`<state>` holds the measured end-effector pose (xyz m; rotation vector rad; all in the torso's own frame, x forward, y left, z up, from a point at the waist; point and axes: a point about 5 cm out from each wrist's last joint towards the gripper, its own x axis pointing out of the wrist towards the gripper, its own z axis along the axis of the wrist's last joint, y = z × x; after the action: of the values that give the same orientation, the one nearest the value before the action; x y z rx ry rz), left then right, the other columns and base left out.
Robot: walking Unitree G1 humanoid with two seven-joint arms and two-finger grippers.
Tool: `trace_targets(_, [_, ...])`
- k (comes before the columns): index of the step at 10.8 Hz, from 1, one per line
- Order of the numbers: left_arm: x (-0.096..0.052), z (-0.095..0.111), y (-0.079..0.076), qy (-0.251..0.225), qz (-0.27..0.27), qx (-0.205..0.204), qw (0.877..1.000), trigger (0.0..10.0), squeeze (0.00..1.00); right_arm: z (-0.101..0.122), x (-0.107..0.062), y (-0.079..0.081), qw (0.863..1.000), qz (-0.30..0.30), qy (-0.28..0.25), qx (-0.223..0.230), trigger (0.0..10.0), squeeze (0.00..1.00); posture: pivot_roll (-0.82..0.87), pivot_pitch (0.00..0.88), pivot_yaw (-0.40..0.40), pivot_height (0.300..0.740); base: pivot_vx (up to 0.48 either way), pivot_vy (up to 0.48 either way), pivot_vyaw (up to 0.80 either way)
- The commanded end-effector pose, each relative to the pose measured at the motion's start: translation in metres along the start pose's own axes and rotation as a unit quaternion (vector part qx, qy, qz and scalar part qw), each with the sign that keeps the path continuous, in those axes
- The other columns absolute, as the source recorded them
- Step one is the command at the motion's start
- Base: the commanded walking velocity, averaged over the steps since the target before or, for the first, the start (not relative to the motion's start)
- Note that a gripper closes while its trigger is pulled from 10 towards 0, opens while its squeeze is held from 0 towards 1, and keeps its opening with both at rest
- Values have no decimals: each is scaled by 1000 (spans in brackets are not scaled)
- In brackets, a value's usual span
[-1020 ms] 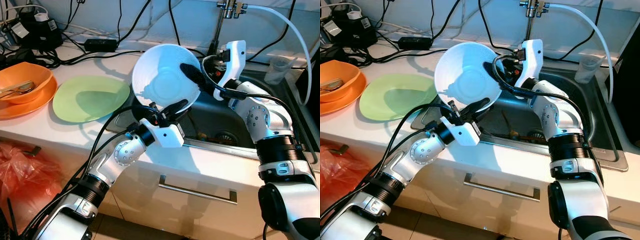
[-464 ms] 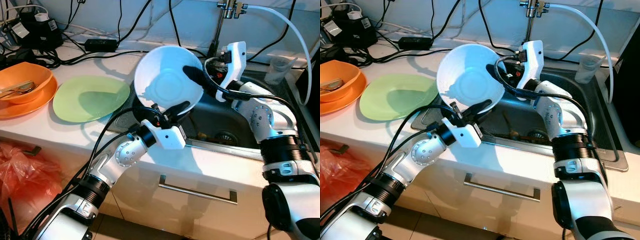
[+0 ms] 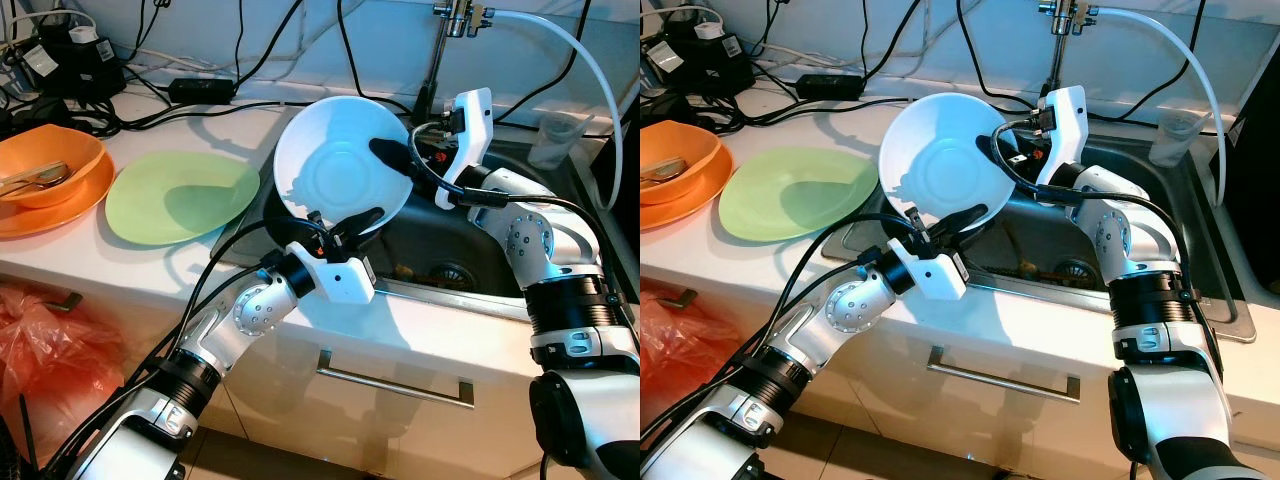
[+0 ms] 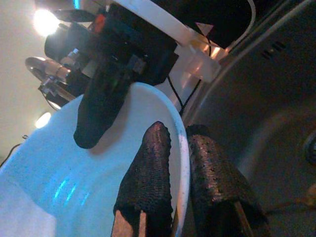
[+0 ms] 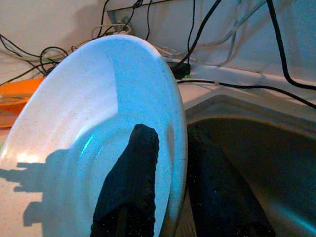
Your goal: Kitchen organization
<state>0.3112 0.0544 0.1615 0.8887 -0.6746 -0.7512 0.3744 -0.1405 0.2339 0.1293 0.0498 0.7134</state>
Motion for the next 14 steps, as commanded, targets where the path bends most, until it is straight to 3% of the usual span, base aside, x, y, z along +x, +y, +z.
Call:
trace_targets(1, [6,12,19,-40,42,13,998,0,0,-11,-11,-13,999,-30,28,1,0,0,-25,0,-21,740,0,0,0])
trace_targets(2, [6,12,19,-40,42,14,998,824,0,-11,-11,-12,999,-27,27,1,0,0,-25,0,-21,740,0,0,0])
trace_targets(3, [6,12,19,-39,43,15,998,4196,0,-11,-10,-12,999,-29,28,0,0,0,-25,0,-21,740,0,0,0])
trace_targets(4, [6,12,20,-38,45,17,998,9255,0,-11,-11,-12,999,-26,27,1,980,0,-24,0,-24,740,0,0,0])
trace_targets(5, [6,12,20,-37,47,19,998,10000,0,-12,-10,-10,999,-23,27,1,0,0,-24,0,-24,740,0,0,0])
trace_targets(12, [8,12,20,-34,52,20,998,10000,0,-14,-12,-10,999,-23,30,1,0,0,-29,0,-26,740,0,0,0])
trace_targets(13, [9,12,20,-34,54,19,998,10000,0,-14,-12,-11,999,-25,32,-1,10000,0,-28,0,-26,740,0,0,0])
trace_targets(14, [9,12,20,-33,54,18,998,10000,0,-14,-12,-11,999,-28,33,-2,10000,0,-28,0,-26,740,0,0,0])
